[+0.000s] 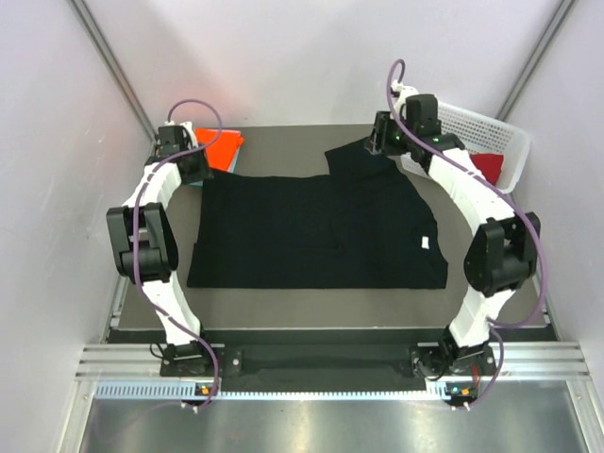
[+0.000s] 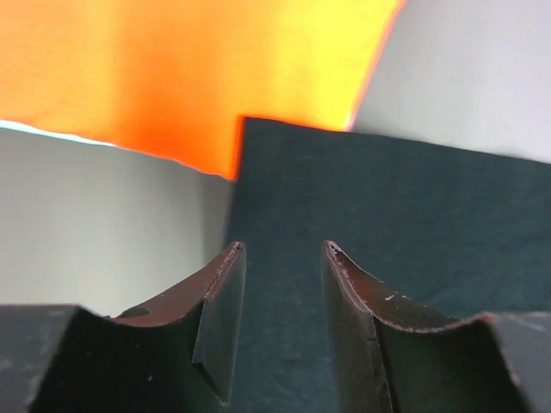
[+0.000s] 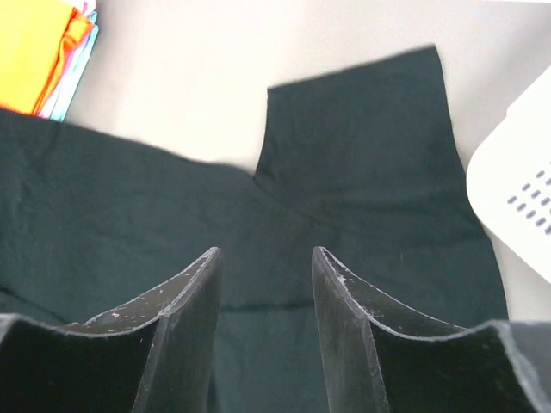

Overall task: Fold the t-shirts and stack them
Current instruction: Fold the tshirt

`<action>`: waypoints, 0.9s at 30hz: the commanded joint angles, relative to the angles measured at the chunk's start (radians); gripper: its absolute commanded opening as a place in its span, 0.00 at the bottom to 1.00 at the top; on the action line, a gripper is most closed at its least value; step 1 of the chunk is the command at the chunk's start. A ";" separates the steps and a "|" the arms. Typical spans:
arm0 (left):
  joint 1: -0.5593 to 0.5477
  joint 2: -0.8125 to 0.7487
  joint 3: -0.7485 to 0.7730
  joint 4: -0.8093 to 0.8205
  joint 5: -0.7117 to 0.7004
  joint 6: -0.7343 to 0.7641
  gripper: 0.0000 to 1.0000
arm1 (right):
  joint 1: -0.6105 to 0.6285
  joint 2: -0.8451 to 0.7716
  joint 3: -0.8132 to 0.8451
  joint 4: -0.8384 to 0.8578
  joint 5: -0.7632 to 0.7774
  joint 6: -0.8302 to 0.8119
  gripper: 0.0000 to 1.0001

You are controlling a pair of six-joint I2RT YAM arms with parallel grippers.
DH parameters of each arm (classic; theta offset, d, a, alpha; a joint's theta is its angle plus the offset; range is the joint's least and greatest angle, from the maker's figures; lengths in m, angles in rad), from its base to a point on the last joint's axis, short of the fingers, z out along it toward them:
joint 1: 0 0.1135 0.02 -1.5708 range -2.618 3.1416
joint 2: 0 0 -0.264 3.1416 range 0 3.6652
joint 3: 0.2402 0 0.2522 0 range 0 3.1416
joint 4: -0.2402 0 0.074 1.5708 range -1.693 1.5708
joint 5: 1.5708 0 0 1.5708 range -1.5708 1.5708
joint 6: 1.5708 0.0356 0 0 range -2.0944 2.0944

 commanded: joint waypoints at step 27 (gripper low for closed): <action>0.035 0.148 0.105 0.087 0.142 0.100 0.00 | -0.008 0.619 0.557 -0.037 0.143 -0.215 0.49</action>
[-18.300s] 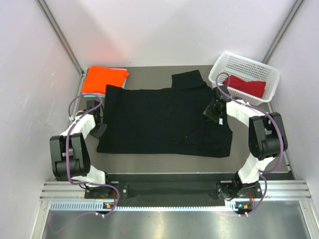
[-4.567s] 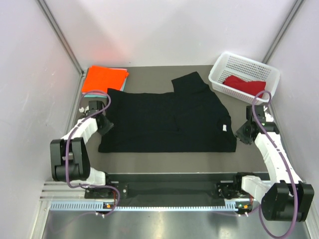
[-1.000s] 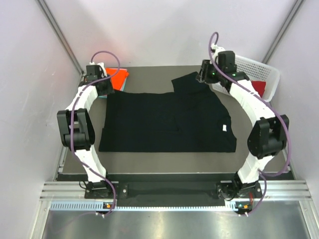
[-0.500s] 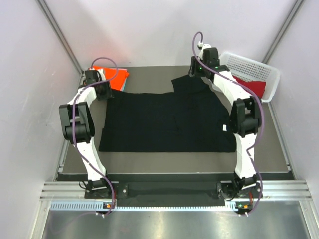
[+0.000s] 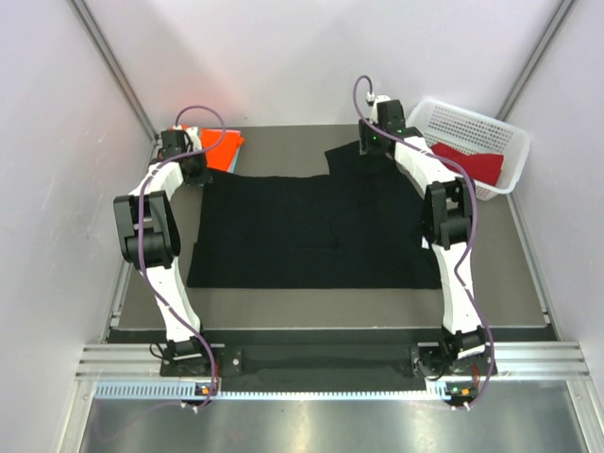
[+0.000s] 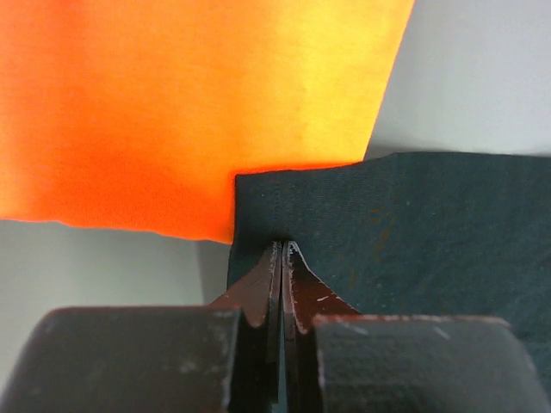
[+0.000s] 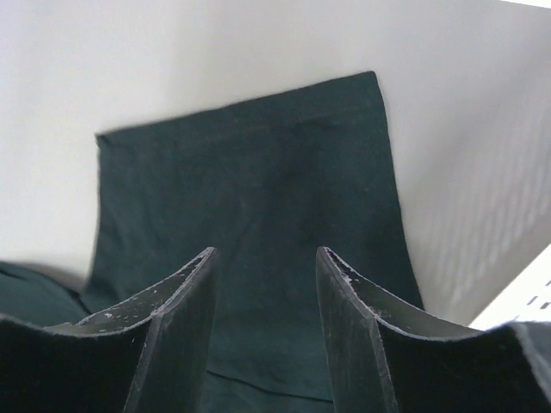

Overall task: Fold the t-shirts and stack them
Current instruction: Fold the tshirt

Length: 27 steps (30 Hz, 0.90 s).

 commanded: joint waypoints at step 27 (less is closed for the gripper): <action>0.004 -0.079 -0.006 0.050 -0.097 0.086 0.45 | -0.019 -0.041 -0.021 -0.148 -0.002 -0.539 0.52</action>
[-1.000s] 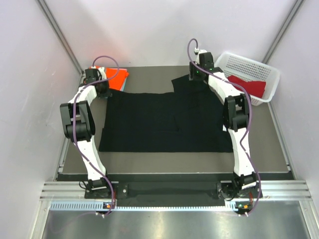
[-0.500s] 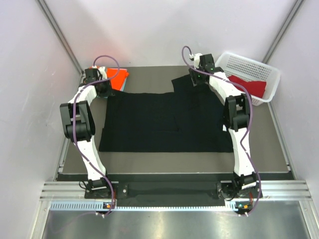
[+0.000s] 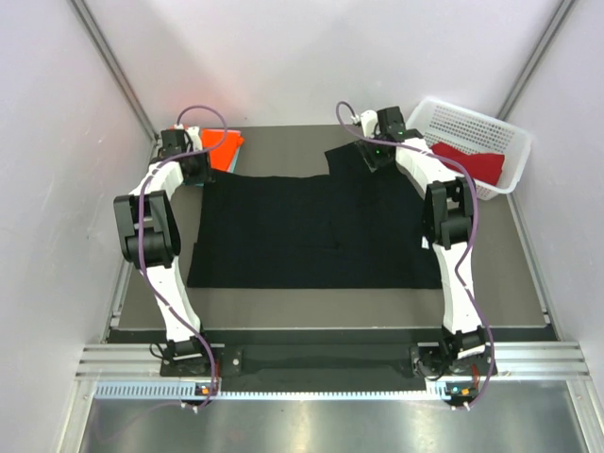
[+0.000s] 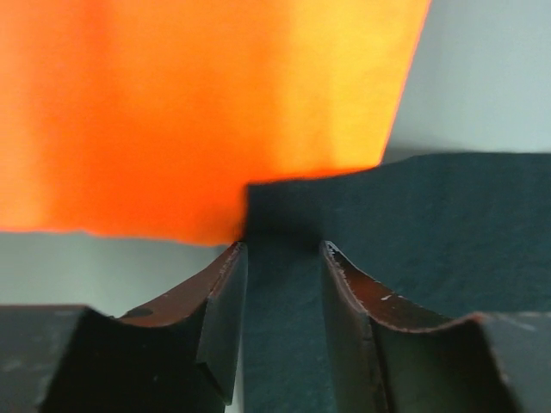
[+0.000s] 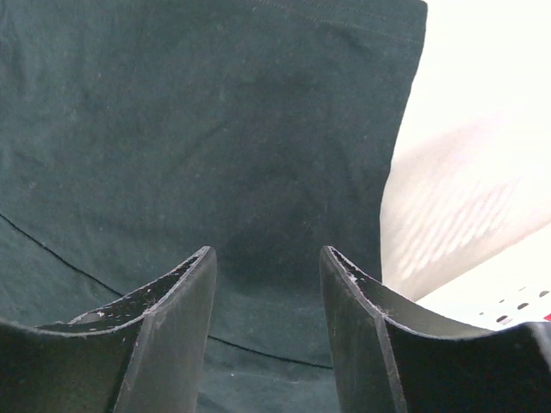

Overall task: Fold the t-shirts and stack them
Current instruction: Fold the tshirt

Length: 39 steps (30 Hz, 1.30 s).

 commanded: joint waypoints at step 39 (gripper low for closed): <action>0.004 -0.005 0.000 0.060 0.063 0.027 0.00 | 0.049 -0.164 -0.179 0.129 0.130 -0.378 0.50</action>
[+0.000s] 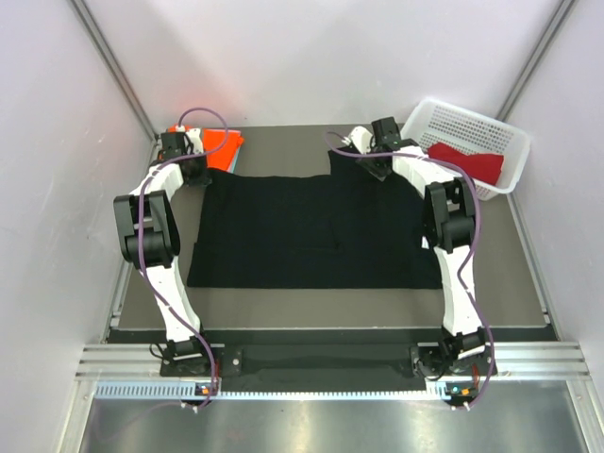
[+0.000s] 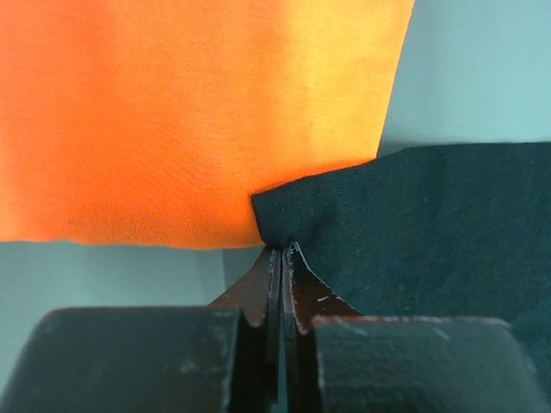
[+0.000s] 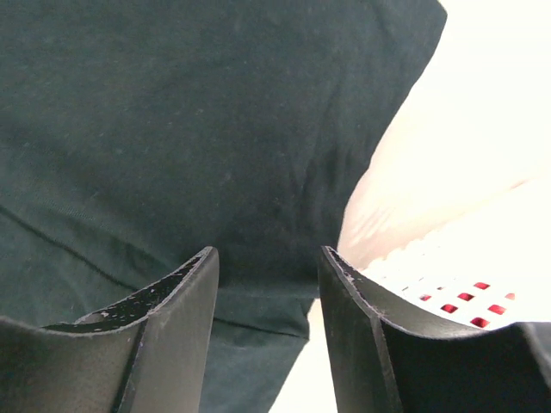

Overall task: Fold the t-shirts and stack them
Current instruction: Fold the tshirt

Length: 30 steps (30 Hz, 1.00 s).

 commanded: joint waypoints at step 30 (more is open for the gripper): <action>0.001 0.001 0.045 0.017 0.026 -0.004 0.00 | 0.012 -0.008 0.007 -0.009 -0.048 -0.160 0.48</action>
